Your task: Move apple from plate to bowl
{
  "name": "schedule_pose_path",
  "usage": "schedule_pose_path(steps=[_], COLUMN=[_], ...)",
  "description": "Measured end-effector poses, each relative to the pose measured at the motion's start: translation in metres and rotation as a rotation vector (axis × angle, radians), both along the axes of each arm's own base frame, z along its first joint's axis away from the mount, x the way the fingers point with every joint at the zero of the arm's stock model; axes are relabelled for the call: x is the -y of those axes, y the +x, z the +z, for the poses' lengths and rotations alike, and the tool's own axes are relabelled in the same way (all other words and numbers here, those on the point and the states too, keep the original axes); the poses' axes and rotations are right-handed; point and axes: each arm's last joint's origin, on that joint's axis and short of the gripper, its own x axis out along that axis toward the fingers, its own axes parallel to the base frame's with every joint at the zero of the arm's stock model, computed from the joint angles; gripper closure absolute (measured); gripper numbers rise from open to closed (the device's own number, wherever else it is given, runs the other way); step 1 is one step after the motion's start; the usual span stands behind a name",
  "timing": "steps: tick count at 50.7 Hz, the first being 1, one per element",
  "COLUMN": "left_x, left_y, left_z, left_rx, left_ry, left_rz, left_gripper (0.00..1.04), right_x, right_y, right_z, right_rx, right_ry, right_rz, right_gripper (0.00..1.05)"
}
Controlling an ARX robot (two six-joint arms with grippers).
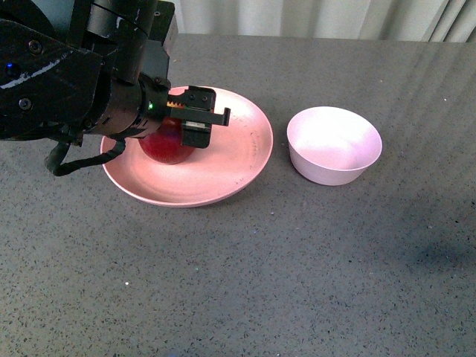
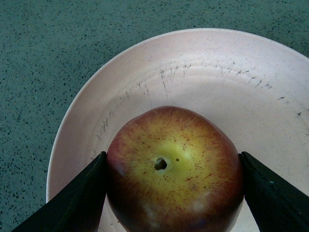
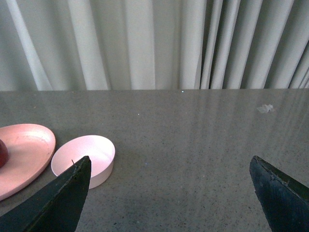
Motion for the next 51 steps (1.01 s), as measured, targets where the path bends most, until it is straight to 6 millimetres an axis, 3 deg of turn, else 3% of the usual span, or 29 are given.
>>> schedule_pose_path(steps=[10, 21, 25, 35, 43, 51], left_x=[0.022, 0.088, 0.108, 0.146, 0.162, 0.166], left_y=[-0.016, -0.032, -0.03, -0.028, -0.03, -0.028], left_z=[0.02, 0.056, 0.063, 0.055, 0.047, 0.042], left_rx=[0.042, 0.095, 0.105, 0.073, 0.048, 0.028], left_ry=[-0.024, -0.095, -0.127, -0.139, -0.134, -0.13], left_rz=[-0.072, -0.235, -0.268, -0.325, -0.363, -0.374], left_gripper=[0.35, 0.35, 0.35, 0.35, 0.35, 0.35], right_x=[0.0, 0.0, 0.0, 0.0, 0.0, 0.0], right_y=[0.0, 0.0, 0.0, 0.0, 0.0, 0.0], right_z=[0.0, 0.0, 0.0, 0.0, 0.0, 0.0], right_rx=[0.0, 0.0, 0.0, 0.0, 0.0, 0.0], right_ry=[0.0, 0.0, 0.0, 0.0, 0.0, 0.0], right_rz=[0.0, 0.0, 0.0, 0.0, 0.0, 0.0], right_gripper=[0.09, 0.09, 0.09, 0.09, 0.09, 0.09])
